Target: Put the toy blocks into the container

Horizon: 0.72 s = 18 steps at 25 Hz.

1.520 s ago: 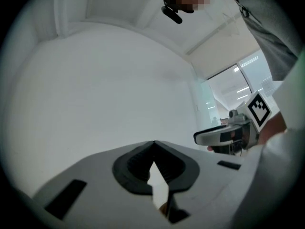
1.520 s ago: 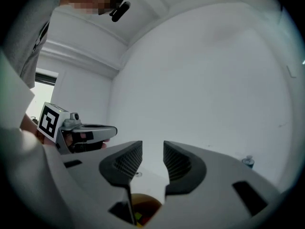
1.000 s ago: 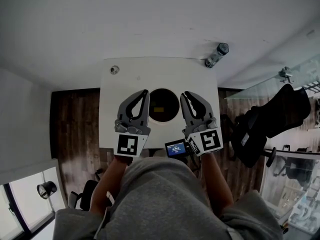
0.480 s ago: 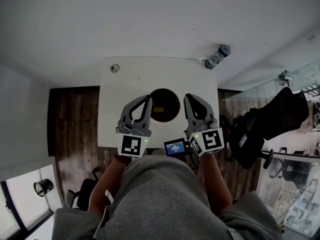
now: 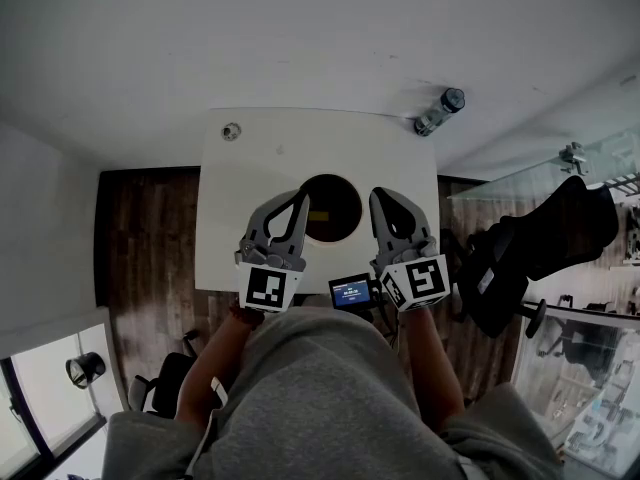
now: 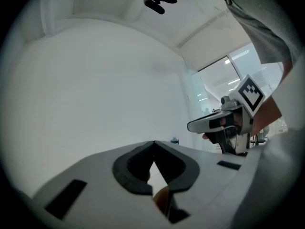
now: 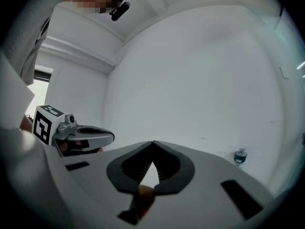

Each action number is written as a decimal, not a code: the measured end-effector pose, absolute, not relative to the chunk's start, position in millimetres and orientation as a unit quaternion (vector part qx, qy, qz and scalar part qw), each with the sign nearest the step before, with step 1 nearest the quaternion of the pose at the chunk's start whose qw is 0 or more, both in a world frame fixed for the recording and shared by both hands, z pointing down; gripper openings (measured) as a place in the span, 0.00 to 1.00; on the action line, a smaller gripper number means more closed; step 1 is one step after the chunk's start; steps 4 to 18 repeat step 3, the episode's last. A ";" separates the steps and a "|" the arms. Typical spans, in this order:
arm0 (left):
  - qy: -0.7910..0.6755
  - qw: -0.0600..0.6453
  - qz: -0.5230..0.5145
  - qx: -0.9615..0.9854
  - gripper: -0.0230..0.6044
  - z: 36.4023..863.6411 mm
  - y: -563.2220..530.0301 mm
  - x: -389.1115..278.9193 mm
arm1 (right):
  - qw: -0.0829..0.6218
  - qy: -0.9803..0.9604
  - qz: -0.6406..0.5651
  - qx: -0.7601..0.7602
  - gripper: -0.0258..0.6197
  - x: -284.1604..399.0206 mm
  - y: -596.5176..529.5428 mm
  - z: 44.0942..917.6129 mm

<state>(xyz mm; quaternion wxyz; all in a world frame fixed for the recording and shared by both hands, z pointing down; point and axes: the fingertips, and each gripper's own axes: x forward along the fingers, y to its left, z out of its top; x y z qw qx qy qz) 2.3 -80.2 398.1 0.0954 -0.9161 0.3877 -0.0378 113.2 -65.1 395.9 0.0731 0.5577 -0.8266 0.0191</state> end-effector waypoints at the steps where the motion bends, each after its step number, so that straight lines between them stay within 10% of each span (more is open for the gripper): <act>1: 0.387 0.096 -0.038 -0.916 0.05 398.2 -80.6 2.9 | 0.074 -0.827 0.020 0.558 0.05 113.6 -65.6 396.9; 18: 0.385 0.098 -0.040 -0.917 0.05 398.6 -81.2 4.4 | 0.077 -0.826 0.023 0.557 0.05 114.4 -66.6 399.2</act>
